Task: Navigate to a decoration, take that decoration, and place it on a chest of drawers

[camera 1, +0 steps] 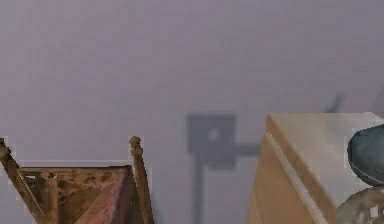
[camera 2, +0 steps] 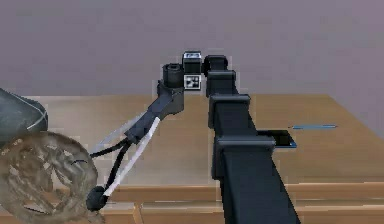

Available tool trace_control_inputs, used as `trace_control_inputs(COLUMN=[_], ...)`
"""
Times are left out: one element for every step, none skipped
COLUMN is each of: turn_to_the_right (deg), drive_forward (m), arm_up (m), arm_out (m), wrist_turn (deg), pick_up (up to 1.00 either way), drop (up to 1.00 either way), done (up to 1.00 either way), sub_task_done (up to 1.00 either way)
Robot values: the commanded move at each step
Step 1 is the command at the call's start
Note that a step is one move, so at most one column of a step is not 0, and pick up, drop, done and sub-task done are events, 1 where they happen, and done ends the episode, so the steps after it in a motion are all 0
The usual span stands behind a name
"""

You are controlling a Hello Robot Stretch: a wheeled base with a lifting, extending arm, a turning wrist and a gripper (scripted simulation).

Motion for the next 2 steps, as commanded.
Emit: trace_control_inputs(turn_to_the_right=[0.0,0.0], drive_forward=[0.0,0.0], arm_up=[0.0,0.0], arm_out=[0.0,0.0], wrist_turn=[45.0,45.0], pick_up=[0.0,0.0], drop=[0.0,0.0], done=[0.0,0.0], sub_task_done=[0.0,0.0])
